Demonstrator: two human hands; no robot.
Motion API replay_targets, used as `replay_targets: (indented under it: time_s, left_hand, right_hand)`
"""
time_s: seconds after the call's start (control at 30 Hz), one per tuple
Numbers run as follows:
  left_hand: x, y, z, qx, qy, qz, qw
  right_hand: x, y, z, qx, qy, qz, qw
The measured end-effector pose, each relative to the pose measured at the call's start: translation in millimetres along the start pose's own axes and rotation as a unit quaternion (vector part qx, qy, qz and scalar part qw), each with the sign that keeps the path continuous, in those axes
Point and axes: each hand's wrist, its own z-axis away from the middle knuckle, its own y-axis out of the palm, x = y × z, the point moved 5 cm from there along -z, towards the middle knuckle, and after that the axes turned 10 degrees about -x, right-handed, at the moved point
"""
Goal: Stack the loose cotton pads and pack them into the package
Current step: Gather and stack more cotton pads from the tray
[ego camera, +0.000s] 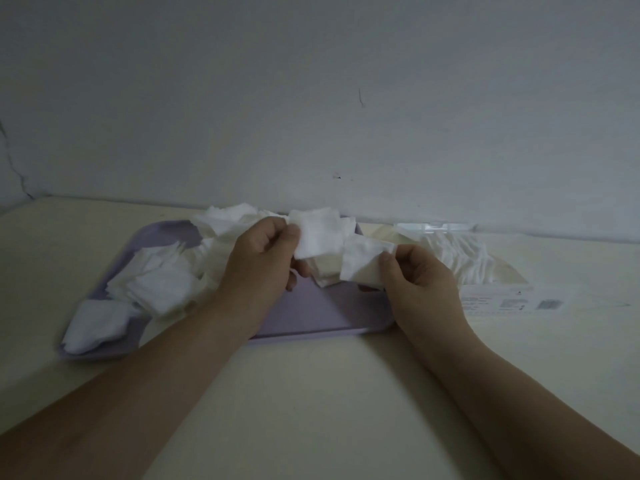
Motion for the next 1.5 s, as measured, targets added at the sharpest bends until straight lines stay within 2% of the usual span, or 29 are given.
replay_targets:
  time_s: [0.03,0.1,0.2,0.37,0.57,0.87,0.93,1.0,1.07,1.13,1.23,1.43,1.5]
  left_hand:
    - [-2,0,0,0.007,0.001,0.028,1.000]
    - [-6,6,5,0.072,-0.009,0.062,0.995]
    - [-4,20,18,0.165,0.001,0.000,0.986]
    - [2,21,16,0.136,0.018,-0.019,0.990]
    - [5,18,13,0.104,0.030,-0.035,0.994]
    - [2,19,11,0.087,0.072,-0.071,0.991]
    - [3,18,6,0.058,0.137,-0.148,0.978]
    - [10,21,2,0.069,0.193,-0.270,0.941]
    - [18,26,1,0.106,0.191,-0.362,0.906]
    - [18,29,4,0.123,0.202,-0.388,0.891]
    - [12,26,5,0.105,0.224,-0.319,0.915]
    - [12,20,3,0.082,0.127,-0.269,0.951]
    - [8,17,2,0.098,0.093,-0.262,0.956]
  right_hand:
    - [0,0,0,-0.005,0.000,0.004,1.000]
    - [1,-1,-1,-0.012,-0.005,0.018,1.000]
    - [3,3,2,0.032,0.008,-0.019,0.999]
    - [4,9,7,0.098,0.035,-0.069,0.992]
    - [4,8,4,0.075,0.042,-0.085,0.993]
    - [12,10,11,0.120,0.052,-0.103,0.986]
    - [9,8,9,0.073,0.010,-0.016,0.997]
    - [7,4,5,0.003,-0.034,0.040,0.999]
    - [9,1,4,-0.043,-0.052,0.056,0.996]
    - [8,0,2,-0.060,-0.048,0.077,0.994]
    - [4,-1,-1,-0.064,-0.038,0.087,0.993]
    - [1,-1,-1,-0.047,-0.022,0.077,0.996]
    - [1,0,-1,-0.043,-0.017,0.070,0.996]
